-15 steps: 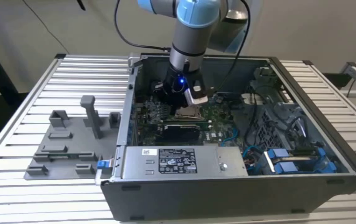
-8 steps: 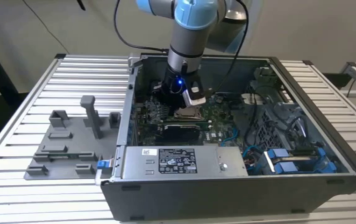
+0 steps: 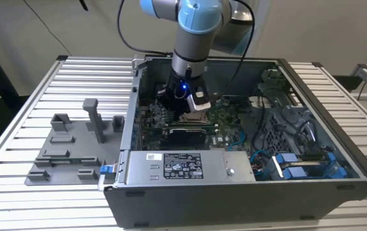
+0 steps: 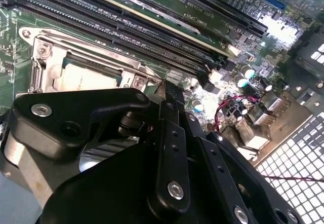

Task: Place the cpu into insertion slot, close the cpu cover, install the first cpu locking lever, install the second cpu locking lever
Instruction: 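Install the second cpu locking lever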

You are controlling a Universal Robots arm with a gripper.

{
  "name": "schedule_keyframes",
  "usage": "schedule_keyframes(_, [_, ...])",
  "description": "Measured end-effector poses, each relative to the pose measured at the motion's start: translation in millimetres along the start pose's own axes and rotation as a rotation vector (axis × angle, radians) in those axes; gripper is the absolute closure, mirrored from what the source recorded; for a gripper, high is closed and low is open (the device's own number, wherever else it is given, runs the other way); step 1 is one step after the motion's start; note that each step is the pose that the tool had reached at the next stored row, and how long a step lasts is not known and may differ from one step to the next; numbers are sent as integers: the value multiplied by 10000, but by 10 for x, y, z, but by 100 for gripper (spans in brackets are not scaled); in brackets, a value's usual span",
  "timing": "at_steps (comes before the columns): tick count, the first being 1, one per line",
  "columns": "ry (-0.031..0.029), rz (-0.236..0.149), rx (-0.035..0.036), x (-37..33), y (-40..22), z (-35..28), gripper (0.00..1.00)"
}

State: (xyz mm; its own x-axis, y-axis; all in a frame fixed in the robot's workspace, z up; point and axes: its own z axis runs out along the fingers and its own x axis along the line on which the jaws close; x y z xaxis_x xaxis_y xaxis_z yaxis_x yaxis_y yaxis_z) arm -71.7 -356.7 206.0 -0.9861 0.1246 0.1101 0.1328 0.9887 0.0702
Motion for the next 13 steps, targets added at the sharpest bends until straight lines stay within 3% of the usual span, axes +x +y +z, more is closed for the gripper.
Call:
schedule_keyframes(7, [-65, -7, -12, 6, -4, 35, 89])
schedule_keyframes(13, [-127, -18, -78, 5, -4, 50, 89])
